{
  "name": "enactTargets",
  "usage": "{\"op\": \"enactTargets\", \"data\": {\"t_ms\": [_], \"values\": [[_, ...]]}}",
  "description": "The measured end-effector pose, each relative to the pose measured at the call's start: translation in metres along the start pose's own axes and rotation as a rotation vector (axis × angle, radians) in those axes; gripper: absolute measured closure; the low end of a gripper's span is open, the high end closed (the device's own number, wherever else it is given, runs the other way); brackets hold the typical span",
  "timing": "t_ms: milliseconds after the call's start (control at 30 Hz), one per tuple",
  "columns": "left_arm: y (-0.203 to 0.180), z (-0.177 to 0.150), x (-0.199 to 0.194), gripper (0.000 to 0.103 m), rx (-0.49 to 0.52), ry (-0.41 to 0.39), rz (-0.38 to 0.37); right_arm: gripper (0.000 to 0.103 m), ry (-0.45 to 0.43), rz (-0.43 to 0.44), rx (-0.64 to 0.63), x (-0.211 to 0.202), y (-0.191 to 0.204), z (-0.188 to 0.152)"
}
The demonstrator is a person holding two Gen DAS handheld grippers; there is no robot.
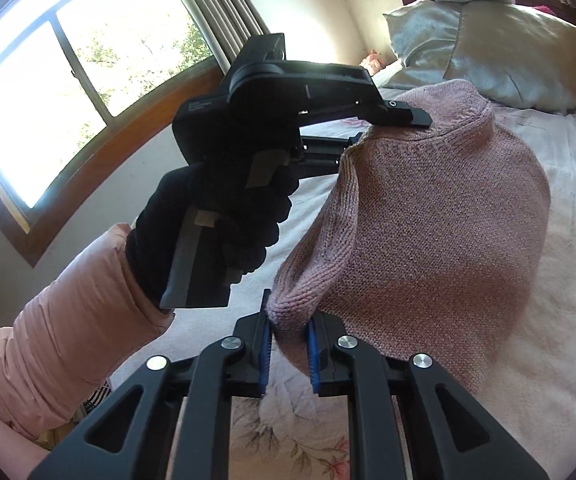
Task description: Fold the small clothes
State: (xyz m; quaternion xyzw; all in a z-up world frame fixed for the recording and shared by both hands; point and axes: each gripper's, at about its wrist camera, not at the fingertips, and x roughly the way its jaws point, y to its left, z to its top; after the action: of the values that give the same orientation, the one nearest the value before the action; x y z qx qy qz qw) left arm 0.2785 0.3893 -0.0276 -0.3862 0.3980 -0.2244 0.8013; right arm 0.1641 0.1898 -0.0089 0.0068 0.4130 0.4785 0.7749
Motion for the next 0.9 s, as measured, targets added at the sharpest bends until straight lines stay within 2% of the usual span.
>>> {"op": "enactTargets", "data": {"t_ms": [167,400,533,667,767,867,900], "values": [[0.03,0.011,-0.019,0.078,0.0,-0.005,0.049,0.088,0.05,-0.012,-0.024,0.041,0.02,0.01],[0.078,0.009,-0.002,0.078,-0.034,0.033,0.076,0.088,0.149,-0.137,-0.052,0.095,0.025,-0.003],[0.095,0.004,0.004,0.078,-0.021,0.034,0.105,0.088,0.166,-0.127,-0.01,0.113,0.016,-0.008],[0.113,0.0,0.002,0.078,-0.041,0.023,0.101,0.087,0.181,-0.13,0.01,0.13,0.008,-0.017],[0.119,-0.003,-0.001,0.077,-0.05,0.019,0.092,0.08,0.178,-0.113,0.029,0.134,0.003,-0.025],[0.118,0.001,-0.005,0.073,-0.058,0.01,0.086,0.06,0.155,-0.052,0.04,0.125,0.002,-0.027],[0.114,0.003,-0.005,0.072,-0.051,-0.001,0.096,0.057,0.146,-0.037,0.041,0.119,0.003,-0.027]]}}
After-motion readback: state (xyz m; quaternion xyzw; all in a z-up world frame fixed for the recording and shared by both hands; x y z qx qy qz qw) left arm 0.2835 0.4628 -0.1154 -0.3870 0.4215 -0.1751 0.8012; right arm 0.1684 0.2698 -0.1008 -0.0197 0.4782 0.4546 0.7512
